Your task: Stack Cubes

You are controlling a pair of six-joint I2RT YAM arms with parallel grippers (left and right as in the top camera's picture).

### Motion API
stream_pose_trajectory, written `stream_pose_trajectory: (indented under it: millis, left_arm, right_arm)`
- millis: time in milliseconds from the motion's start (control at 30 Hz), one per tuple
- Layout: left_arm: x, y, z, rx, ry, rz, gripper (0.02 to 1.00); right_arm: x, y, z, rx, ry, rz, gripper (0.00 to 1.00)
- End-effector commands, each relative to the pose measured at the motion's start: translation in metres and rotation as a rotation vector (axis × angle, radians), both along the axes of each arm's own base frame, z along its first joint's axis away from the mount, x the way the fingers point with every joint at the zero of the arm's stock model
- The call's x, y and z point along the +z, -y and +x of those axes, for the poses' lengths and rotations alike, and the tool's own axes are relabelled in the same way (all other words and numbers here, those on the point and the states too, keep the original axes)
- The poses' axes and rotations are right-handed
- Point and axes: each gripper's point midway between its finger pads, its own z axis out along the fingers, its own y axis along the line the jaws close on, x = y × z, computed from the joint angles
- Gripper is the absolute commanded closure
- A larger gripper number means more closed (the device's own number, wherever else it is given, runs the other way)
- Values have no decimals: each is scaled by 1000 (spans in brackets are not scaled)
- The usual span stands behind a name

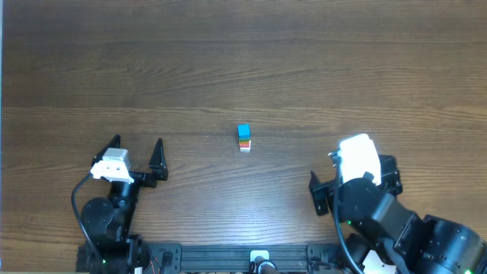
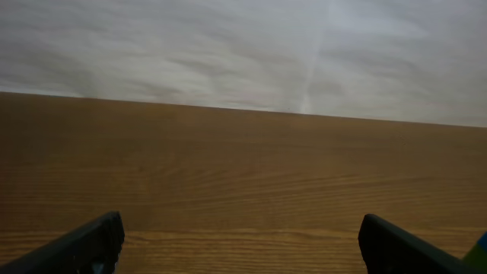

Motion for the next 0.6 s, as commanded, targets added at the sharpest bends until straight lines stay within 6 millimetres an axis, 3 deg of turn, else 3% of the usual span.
stream_pose_trajectory:
  millis: [33, 167, 300, 600]
  left_arm:
    - [-1, 1, 0, -8, 3, 14, 18]
    - [-1, 1, 0, -8, 3, 14, 18]
    - [-1, 1, 0, -8, 3, 14, 18]
    - [-1, 1, 0, -8, 3, 14, 18]
  right_arm:
    - [-8, 31, 18, -210, 1, 23, 9]
    - [-26, 54, 26, -343, -41, 112, 7]
    - [-42, 63, 31, -280, 36, 124, 9]
    - [-80, 79, 4, -294, 222, 137, 7]
